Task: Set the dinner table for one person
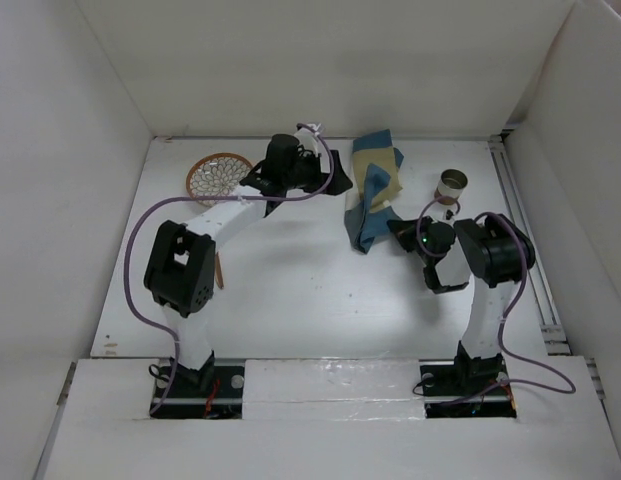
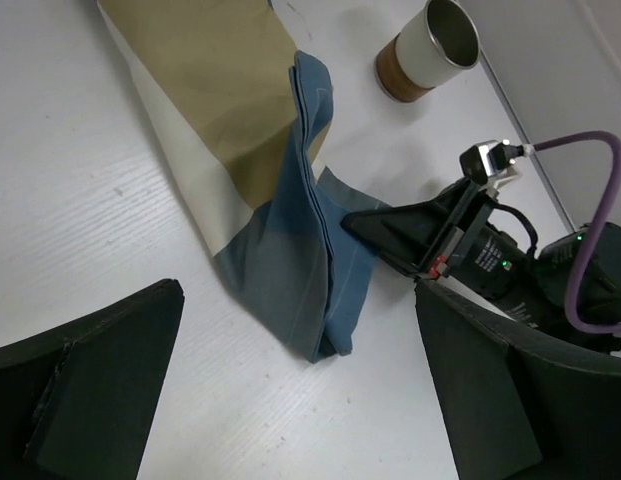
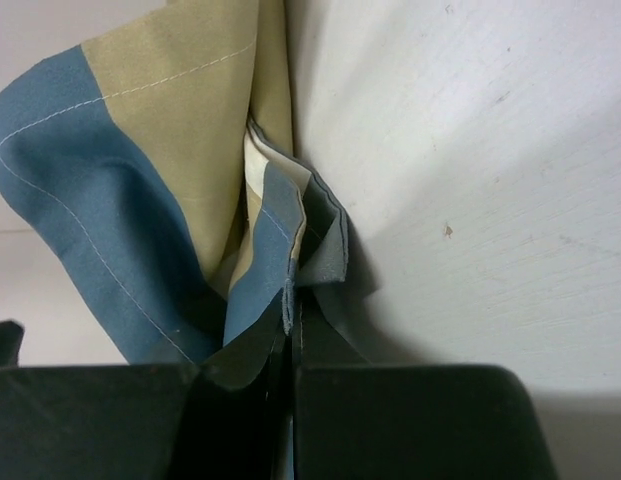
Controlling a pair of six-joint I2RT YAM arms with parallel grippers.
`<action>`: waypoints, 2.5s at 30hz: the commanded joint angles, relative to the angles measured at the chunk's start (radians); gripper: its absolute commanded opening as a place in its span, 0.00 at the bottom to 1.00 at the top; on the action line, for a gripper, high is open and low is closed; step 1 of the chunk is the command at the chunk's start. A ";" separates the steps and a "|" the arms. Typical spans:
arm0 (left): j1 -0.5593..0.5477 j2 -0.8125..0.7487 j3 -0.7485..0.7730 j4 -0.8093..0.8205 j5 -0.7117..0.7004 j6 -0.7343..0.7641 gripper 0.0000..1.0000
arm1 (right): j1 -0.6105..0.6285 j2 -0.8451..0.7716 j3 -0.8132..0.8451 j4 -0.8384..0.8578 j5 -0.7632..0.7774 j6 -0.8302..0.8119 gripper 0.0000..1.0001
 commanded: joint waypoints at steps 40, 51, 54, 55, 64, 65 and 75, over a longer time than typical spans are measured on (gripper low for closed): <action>-0.101 0.197 0.314 -0.073 -0.076 0.092 1.00 | 0.030 0.022 -0.019 0.053 -0.065 0.058 0.13; -0.101 0.304 0.414 -0.094 -0.059 0.090 1.00 | 0.030 0.022 -0.010 0.012 -0.065 0.028 0.01; -0.110 0.330 0.440 -0.094 -0.059 0.090 1.00 | 0.030 0.022 -0.001 0.012 -0.074 0.028 0.01; -0.110 0.344 0.440 -0.094 -0.059 0.081 1.00 | 0.030 0.022 -0.001 0.012 -0.074 0.028 0.01; -0.110 0.430 0.508 -0.094 -0.059 0.063 0.94 | 0.030 0.013 -0.001 -0.026 -0.065 0.009 0.00; -0.110 0.430 0.517 -0.094 -0.059 0.054 0.94 | 0.030 0.013 -0.001 -0.026 -0.065 0.009 0.00; -0.110 0.477 0.535 -0.021 -0.059 0.001 0.36 | 0.039 0.022 -0.010 0.007 -0.074 0.009 0.00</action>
